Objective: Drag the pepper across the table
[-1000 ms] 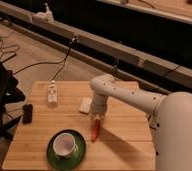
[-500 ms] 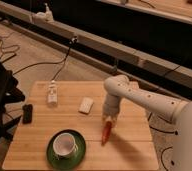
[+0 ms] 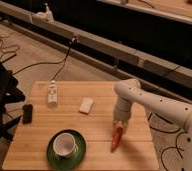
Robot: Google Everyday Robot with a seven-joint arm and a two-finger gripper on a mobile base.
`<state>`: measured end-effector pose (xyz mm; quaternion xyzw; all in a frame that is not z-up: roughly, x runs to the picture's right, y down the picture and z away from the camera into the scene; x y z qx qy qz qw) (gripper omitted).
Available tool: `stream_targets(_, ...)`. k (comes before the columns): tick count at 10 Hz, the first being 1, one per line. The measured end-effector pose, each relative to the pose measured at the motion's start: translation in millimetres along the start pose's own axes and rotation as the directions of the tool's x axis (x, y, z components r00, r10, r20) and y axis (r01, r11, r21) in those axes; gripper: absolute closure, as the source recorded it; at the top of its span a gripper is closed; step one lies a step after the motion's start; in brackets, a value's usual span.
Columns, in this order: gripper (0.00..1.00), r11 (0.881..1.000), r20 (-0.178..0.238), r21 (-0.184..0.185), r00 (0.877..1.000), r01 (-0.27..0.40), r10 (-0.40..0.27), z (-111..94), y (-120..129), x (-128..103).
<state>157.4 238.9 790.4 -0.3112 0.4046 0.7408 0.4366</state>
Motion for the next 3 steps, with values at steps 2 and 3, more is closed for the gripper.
stream_targets(2,0.85,0.999,0.008,0.01,0.999,-0.048,0.048,6.0,-27.0,6.9)
stream_targets(3,0.81,0.997,0.02,0.005,0.996,-0.081,0.081,6.1,-40.6,11.2)
